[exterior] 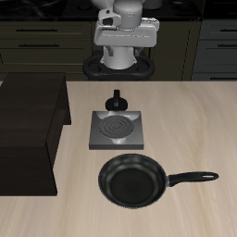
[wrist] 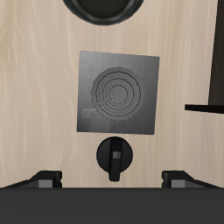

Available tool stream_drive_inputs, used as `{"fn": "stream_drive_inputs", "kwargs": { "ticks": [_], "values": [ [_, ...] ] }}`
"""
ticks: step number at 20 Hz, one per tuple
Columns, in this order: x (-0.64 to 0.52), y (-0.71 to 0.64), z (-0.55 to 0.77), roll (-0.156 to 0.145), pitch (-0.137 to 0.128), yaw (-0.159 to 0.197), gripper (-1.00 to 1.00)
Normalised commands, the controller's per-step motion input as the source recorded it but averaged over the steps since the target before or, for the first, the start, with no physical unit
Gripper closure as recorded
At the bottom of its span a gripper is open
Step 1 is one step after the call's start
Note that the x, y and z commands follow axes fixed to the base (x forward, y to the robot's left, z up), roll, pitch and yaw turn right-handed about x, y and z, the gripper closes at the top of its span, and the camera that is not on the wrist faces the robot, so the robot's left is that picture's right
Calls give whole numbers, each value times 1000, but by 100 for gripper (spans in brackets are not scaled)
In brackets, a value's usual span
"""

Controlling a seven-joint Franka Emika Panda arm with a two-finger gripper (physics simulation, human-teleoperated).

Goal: Place the frypan on the top layer of the shelf

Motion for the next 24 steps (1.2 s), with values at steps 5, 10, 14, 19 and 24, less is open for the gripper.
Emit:
{"fn": "stream_drive_inputs", "kwargs": {
  "ticks": [5,10,14,19,24],
  "values": [
    [79,53,25,-12,-12,8,-100],
    [245,58,-27,-19,17,7,-100],
    [332,147,14,19,15,17,-100],
    [294,97,40,-5,1,11,-100],
    [337,136,36,-13,4,3,-100]
  ]
}}
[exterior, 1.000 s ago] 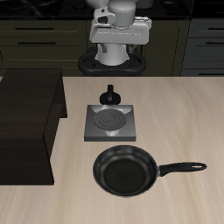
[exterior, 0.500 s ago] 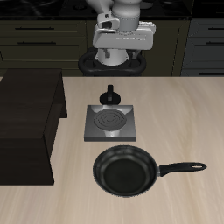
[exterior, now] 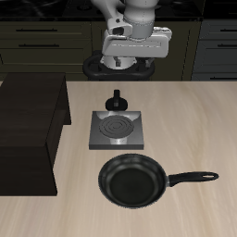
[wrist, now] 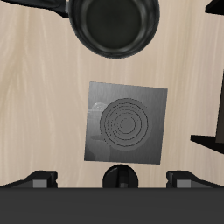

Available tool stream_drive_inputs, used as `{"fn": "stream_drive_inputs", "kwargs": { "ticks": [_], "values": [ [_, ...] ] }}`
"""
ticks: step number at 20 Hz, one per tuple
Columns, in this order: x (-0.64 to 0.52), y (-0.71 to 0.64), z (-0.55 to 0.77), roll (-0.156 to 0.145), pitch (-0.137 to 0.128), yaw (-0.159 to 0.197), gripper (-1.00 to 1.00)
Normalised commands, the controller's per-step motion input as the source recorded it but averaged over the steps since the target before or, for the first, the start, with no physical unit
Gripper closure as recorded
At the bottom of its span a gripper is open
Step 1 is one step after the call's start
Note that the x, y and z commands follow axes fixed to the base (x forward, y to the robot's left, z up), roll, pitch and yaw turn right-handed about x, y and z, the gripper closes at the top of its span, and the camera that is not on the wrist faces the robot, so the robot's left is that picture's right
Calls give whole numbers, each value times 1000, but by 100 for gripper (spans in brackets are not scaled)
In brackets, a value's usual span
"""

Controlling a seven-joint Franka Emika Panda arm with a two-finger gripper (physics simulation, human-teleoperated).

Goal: Place the frypan on the top layer of the shelf

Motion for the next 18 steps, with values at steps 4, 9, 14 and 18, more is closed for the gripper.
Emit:
{"fn": "stream_drive_inputs", "kwargs": {
  "ticks": [4,9,14,18],
  "values": [
    [268,78,18,-7,6,-7,-100],
    [384,102,-24,14,17,7,-100],
    [386,214,18,25,-5,20,-100],
    [401,261,-40,-9,15,-9,-100]
  ]
}}
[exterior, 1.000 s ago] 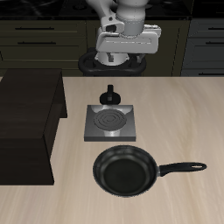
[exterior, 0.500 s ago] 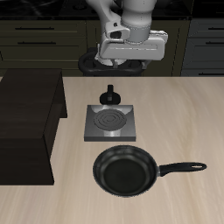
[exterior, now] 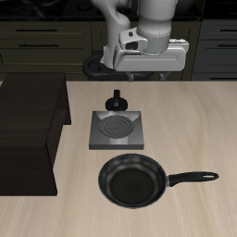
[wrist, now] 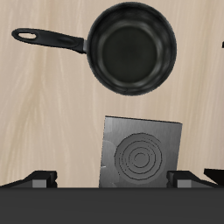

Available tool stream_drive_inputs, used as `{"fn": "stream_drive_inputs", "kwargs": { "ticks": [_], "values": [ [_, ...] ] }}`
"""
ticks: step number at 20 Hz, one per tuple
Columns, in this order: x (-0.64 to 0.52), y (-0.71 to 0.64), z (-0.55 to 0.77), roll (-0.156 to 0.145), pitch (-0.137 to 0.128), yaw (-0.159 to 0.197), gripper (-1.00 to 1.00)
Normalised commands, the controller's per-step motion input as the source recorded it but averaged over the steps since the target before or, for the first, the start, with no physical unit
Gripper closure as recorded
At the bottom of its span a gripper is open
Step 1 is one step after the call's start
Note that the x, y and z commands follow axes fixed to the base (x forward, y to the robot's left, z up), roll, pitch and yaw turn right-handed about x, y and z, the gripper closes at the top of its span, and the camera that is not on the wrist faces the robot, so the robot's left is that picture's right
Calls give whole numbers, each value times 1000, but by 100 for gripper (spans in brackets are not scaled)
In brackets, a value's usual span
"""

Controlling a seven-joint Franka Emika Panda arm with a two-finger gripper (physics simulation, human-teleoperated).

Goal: Place the frypan on the top layer of the shelf

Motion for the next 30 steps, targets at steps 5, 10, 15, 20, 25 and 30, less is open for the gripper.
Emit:
{"fn": "stream_drive_inputs", "kwargs": {
  "ticks": [5,10,15,20,25,30],
  "values": [
    [326,116,-16,1,2,8,-100],
    [276,71,-170,12,12,70,-100],
    [209,-35,10,-34,-18,-5,-100],
    [259,54,120,-12,-19,-16,-100],
    [149,42,41,19,-24,17,-100],
    [153,35,-14,-7,0,6,-100]
  ]
}}
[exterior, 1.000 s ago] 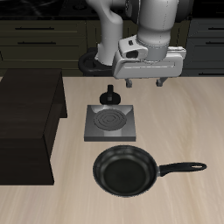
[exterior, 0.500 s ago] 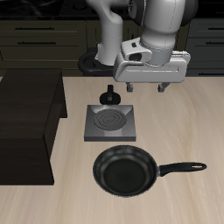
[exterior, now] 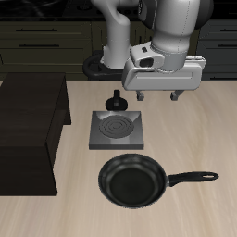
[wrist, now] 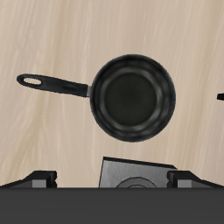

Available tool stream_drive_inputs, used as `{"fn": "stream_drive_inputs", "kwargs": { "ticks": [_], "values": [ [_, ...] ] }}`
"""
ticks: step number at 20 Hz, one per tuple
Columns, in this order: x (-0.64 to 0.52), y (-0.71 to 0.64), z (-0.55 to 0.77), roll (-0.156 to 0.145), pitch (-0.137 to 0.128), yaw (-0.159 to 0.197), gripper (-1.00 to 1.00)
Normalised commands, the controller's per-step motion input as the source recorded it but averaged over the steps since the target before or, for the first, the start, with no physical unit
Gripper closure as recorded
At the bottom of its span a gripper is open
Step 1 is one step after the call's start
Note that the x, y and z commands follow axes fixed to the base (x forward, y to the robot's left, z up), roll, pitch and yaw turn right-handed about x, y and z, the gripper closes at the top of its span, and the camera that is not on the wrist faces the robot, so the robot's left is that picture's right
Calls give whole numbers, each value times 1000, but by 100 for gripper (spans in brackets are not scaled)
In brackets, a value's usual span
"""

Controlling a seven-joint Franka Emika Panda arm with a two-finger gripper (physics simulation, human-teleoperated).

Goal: Place the frypan on the top layer of the shelf

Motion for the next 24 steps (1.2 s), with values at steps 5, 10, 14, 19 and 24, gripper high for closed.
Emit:
{"fn": "stream_drive_inputs", "kwargs": {
  "ticks": [5,10,14,19,24],
  "values": [
    [-35,166,-82,9,-10,9,-100],
    [-30,230,-226,55,15,70,-100],
    [60,2,-240,-5,28,27,-100],
    [66,13,-253,-3,25,10,-100],
    [61,22,-210,-4,16,36,-100]
  ]
}}
